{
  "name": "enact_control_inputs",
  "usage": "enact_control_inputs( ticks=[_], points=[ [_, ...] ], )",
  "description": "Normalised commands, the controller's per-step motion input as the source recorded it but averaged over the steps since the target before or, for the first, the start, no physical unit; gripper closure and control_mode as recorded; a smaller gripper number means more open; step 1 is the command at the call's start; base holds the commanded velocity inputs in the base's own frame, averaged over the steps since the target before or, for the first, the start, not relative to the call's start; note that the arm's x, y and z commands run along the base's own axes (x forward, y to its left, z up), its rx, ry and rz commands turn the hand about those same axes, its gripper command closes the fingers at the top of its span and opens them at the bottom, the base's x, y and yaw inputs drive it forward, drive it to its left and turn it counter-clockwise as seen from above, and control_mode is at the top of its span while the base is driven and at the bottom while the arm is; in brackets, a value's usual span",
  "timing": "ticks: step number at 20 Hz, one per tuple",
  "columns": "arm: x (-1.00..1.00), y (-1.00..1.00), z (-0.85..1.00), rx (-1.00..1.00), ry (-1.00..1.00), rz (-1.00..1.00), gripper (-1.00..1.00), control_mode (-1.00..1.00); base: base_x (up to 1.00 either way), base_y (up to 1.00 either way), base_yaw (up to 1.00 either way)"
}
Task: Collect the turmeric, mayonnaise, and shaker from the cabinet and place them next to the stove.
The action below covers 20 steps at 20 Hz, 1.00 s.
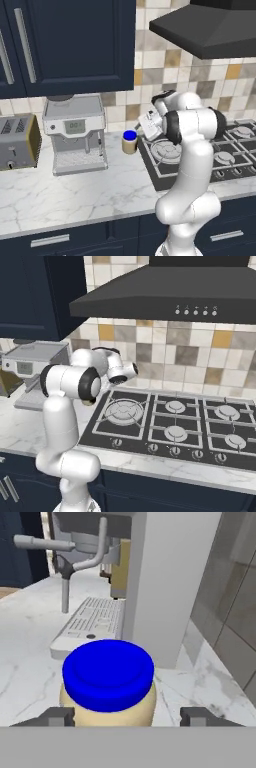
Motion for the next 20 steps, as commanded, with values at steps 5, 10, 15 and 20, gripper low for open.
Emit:
enact_control_inputs(
  ticks=[5, 10, 15, 20],
  points=[
    [-0.40, -0.24, 0.18, 0.02, -0.01, 0.01, -1.00, -1.00, 0.00, 0.00, 0.00],
    [-0.69, -0.18, 0.46, 0.04, -0.02, 0.00, -1.00, -1.00, 0.00, 0.00, 0.00],
    [-0.95, 0.02, 0.56, 0.04, -0.04, 0.00, -1.00, -1.00, 0.00, 0.00, 0.00],
    [-1.00, 0.14, 0.45, 0.00, 0.00, -0.03, -1.00, -1.00, 0.00, 0.00, 0.00]
  ],
)
